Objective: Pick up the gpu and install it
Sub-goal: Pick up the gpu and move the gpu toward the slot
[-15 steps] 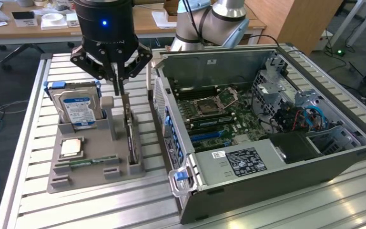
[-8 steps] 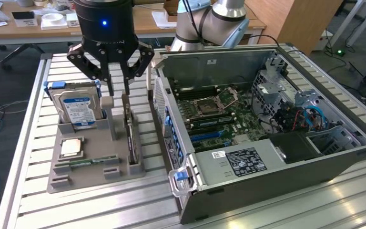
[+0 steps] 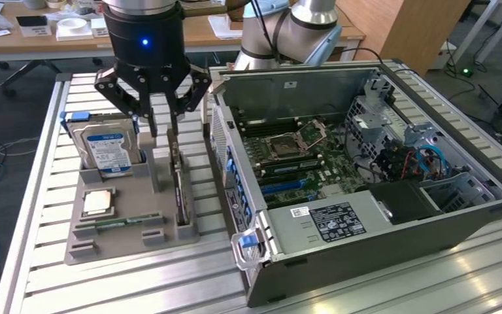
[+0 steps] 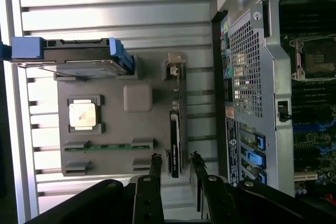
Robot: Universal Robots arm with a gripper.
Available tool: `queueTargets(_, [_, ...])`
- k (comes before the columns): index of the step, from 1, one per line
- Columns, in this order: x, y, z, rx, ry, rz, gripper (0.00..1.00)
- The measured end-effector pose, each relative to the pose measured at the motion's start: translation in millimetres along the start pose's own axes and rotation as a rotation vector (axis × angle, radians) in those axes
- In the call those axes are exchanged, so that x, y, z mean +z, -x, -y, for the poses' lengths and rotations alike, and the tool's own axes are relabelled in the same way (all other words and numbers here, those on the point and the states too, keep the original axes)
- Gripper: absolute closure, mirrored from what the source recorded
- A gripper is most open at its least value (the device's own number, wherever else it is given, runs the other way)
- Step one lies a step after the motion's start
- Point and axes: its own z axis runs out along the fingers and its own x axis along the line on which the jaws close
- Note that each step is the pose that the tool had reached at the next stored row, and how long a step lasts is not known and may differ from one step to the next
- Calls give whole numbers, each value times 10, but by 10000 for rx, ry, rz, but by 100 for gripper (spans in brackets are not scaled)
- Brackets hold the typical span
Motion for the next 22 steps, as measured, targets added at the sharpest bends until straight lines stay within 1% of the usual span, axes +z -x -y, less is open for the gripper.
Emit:
queueTargets(10, [181,-5,4,0,0,0,64])
queueTargets(21, [188,-5,4,0,1,0,63])
queueTargets(22, [188,-5,4,0,1,0,57])
